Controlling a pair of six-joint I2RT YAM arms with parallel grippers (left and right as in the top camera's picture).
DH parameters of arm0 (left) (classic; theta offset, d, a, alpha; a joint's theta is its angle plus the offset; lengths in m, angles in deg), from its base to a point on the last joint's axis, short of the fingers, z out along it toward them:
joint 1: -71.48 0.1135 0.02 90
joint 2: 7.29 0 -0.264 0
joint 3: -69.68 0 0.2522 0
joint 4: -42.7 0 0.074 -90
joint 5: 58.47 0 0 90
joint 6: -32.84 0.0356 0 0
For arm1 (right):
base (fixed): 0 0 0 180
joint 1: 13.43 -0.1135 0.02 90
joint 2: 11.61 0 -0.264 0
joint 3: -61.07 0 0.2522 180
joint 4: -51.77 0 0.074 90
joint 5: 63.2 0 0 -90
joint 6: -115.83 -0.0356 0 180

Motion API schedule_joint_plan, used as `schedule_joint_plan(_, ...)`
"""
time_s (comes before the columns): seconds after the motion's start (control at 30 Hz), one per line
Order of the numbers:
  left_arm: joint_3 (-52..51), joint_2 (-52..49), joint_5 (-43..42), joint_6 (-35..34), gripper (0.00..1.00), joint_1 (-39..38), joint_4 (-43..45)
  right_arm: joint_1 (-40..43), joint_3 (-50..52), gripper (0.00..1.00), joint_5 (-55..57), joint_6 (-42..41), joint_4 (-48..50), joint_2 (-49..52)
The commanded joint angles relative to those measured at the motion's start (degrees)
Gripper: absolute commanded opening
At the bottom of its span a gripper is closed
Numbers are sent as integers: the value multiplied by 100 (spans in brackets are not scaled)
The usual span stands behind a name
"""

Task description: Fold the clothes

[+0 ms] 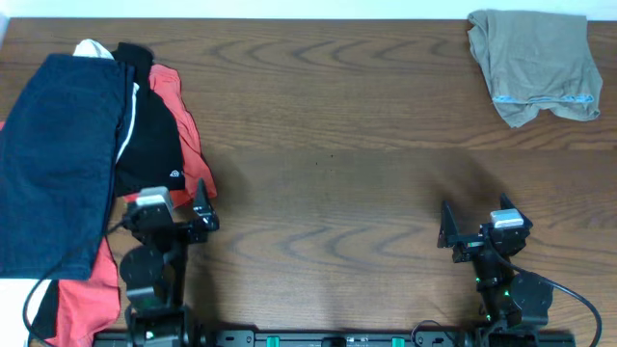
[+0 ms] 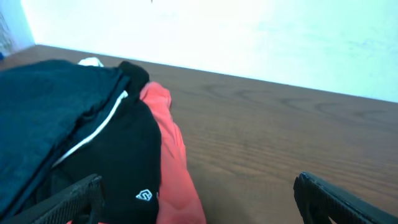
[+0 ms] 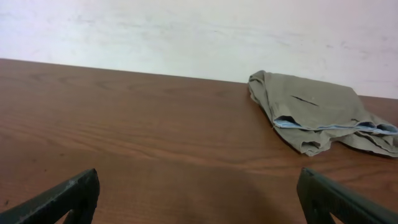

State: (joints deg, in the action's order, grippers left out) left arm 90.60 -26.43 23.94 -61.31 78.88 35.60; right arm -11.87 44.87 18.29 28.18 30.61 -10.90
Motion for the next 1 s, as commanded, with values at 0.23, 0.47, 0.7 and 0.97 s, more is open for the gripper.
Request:
schedule_joint_plan(0.23,-695,1016,-26,400,98,28,-74,-76,39,99,13,70,13,-44)
schedule_joint_plan(0.47,-693,1703,74,455,98,24,-566,-76,39,99,13,70,13,-42)
schedule_joint_plan(0.7,-693,1904,76,452,98,-70,-1027,-76,39,99,13,70,13,-42)
schedule_joint_plan(0.97,-693,1891,74,452,98,-72,-1016,-76,39,99,13,70,13,-42)
